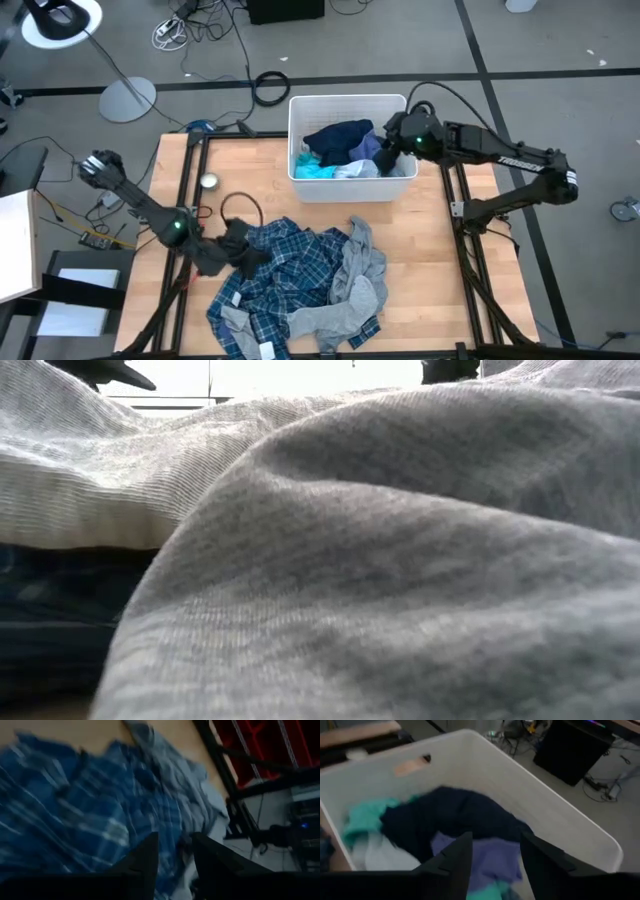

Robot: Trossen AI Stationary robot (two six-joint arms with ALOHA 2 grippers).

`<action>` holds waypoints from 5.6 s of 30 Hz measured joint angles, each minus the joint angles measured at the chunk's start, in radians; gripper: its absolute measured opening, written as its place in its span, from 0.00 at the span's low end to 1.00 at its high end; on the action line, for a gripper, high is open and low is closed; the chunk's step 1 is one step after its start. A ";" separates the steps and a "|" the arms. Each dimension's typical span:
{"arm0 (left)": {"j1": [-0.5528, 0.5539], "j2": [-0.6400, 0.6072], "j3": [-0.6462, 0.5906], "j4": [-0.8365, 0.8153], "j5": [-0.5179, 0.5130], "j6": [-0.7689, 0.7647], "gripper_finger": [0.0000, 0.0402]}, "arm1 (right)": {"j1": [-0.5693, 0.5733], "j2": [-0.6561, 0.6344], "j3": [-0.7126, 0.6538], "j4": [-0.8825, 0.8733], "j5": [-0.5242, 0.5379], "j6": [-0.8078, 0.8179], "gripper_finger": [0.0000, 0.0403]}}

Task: Sort clothes
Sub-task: Put the gray sock into the white laundry bin, then put the purple sock into the white laundry bin

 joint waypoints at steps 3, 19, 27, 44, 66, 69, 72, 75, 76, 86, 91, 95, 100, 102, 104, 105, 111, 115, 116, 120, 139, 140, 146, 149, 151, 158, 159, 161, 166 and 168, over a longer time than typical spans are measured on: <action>-0.039 0.078 0.000 0.033 0.006 -0.066 0.31 | 0.002 -0.032 0.000 -0.066 0.001 0.008 0.42; -0.234 0.322 0.400 -0.540 0.229 -0.331 0.31 | 0.053 -0.130 0.000 -0.203 -0.112 0.181 0.42; -0.333 0.434 0.456 -0.628 0.290 -0.382 0.31 | 0.178 -0.132 0.000 -0.217 -0.174 0.396 0.42; -0.363 0.593 0.441 -0.611 0.365 -0.144 0.31 | 0.685 -0.136 0.000 -0.290 0.010 0.910 0.42; -0.221 0.444 0.405 -0.586 0.383 0.130 0.00 | 1.235 -0.075 0.000 -0.761 0.099 1.481 0.35; -0.201 0.372 0.405 -0.608 0.380 0.129 0.00 | 1.249 -0.050 0.000 -0.795 0.097 1.480 0.34; -0.196 0.336 0.406 -0.611 0.382 0.127 0.00 | 1.249 -0.024 0.000 -0.805 0.101 1.475 0.34; -0.206 0.337 0.406 -0.575 0.374 0.128 0.00 | 1.246 0.007 0.000 -0.814 0.105 1.474 0.34; -0.212 0.342 0.406 -0.556 0.363 0.129 0.01 | 1.245 0.018 0.000 -0.814 0.105 1.470 0.34; -0.211 0.413 0.404 -0.583 0.375 0.084 0.16 | 1.244 0.115 0.000 -0.814 0.106 1.473 0.33; -0.212 0.474 0.404 -0.570 0.465 0.082 0.28 | 1.244 0.142 0.000 -0.795 0.105 1.522 0.33; -0.228 0.526 0.403 -0.528 0.476 0.103 0.32 | 1.244 0.139 0.000 -0.730 0.104 1.526 0.33; -0.253 0.560 0.378 -0.455 0.462 0.107 0.32 | 1.251 0.134 0.000 -0.702 0.105 1.527 0.33; -0.254 0.559 0.339 -0.442 0.461 0.088 0.32 | 1.251 0.133 0.000 -0.704 0.106 1.527 0.33; -0.254 0.558 0.293 -0.371 0.461 0.085 0.32 | 1.251 0.132 -0.002 -0.702 0.109 1.527 0.33; -0.254 0.558 0.273 -0.341 0.467 0.085 0.32 | 1.250 0.130 -0.006 -0.702 0.111 1.526 0.33; -0.243 0.561 0.201 -0.210 0.591 0.076 0.14 | 1.246 0.117 -0.047 -0.699 0.111 1.545 0.33; -0.243 0.528 0.258 -0.254 0.594 0.065 0.02 | 1.246 0.096 -0.082 -0.696 0.110 1.552 0.33; -0.243 0.516 0.280 -0.288 0.584 0.063 0.01 | 1.245 0.083 -0.097 -0.685 0.107 1.553 0.33; -0.239 0.456 0.400 -0.447 0.489 0.066 0.01 | 1.243 -0.012 -0.216 -0.571 0.106 1.551 0.31; 0.406 0.376 1.008 -0.670 0.306 0.769 0.00 | 0.964 -0.304 -0.787 0.244 -0.074 1.092 0.28; 0.452 0.376 1.038 -0.646 0.305 0.818 0.00 | 0.944 -0.304 -0.805 0.283 -0.090 1.061 0.28; 0.715 0.376 1.149 -0.422 0.276 1.031 0.00 | 0.818 -0.304 -0.850 0.344 -0.138 0.912 0.28; 0.824 0.376 1.151 -0.288 0.272 1.086 0.00 | 0.751 -0.304 -0.856 0.359 -0.171 0.834 0.28; 0.884 0.387 1.151 -0.244 0.255 1.102 0.00 | 0.707 -0.304 -0.856 0.367 -0.223 0.783 0.28; 0.976 0.469 1.126 -0.265 0.346 1.105 0.04 | 0.587 -0.304 -0.857 0.381 -0.357 0.654 0.28; 0.980 0.489 1.126 -0.262 0.380 1.103 0.06 | 0.574 -0.304 -0.857 0.387 -0.371 0.641 0.28; 0.986 0.521 1.126 -0.252 0.450 1.083 0.11 | 0.552 -0.304 -0.857 0.401 -0.401 0.621 0.28; 1.003 0.588 1.126 -0.264 0.589 1.028 0.25 | 0.511 -0.304 -0.857 0.421 -0.452 0.579 0.28; 1.012 0.593 1.126 -0.296 0.657 1.022 0.29 | 0.498 -0.304 -0.857 0.420 -0.466 0.572 0.28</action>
